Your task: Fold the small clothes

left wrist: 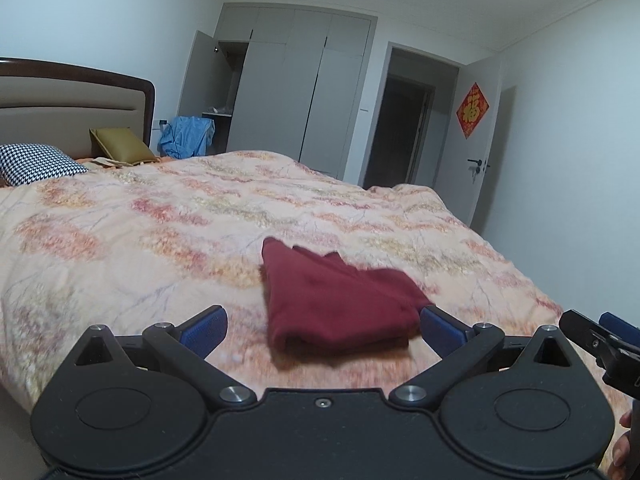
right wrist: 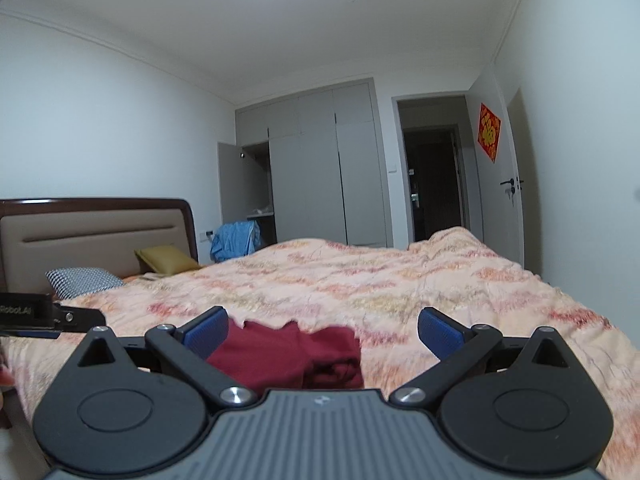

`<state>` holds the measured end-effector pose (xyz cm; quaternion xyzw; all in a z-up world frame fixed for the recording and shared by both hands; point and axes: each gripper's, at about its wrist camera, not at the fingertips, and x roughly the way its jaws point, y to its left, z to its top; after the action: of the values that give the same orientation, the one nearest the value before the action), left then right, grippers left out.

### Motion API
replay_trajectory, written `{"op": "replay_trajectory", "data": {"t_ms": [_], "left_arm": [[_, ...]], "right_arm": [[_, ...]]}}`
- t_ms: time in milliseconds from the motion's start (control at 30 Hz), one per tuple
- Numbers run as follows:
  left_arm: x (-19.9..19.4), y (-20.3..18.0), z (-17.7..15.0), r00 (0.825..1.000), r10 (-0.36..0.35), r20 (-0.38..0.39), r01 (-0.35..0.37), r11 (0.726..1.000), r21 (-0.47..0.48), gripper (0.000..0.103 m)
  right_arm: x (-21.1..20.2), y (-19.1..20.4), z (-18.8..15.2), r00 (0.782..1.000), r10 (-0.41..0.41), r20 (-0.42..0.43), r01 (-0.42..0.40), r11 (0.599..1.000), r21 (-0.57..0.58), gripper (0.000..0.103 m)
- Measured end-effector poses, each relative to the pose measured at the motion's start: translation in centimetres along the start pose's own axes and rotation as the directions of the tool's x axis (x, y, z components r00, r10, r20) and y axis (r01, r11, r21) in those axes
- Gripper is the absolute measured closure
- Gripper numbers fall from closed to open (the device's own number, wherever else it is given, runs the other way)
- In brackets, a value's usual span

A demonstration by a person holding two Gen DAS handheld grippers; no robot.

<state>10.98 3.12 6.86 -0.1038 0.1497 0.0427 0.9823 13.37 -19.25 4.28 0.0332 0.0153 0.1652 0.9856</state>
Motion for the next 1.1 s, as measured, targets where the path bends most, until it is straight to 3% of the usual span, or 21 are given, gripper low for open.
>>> {"op": "replay_trajectory", "data": {"t_ms": [367,1100], "left_arm": [[-3.5,-0.2,-4.2,0.999,-0.032,-0.025,0.033,0.999,0.033,0.001],[-7.5,-0.4,-7.8,0.998,-0.055,0.001,0.055,0.996,0.071,0.001]], "right_arm": [[-5.8,2.2,-2.8,0.998,-0.068,0.011,0.068,0.997,-0.047,0.000],[-10.8,4.4,-4.8,0.987,-0.117,0.107,0.132,0.981,-0.144,0.000]]}}
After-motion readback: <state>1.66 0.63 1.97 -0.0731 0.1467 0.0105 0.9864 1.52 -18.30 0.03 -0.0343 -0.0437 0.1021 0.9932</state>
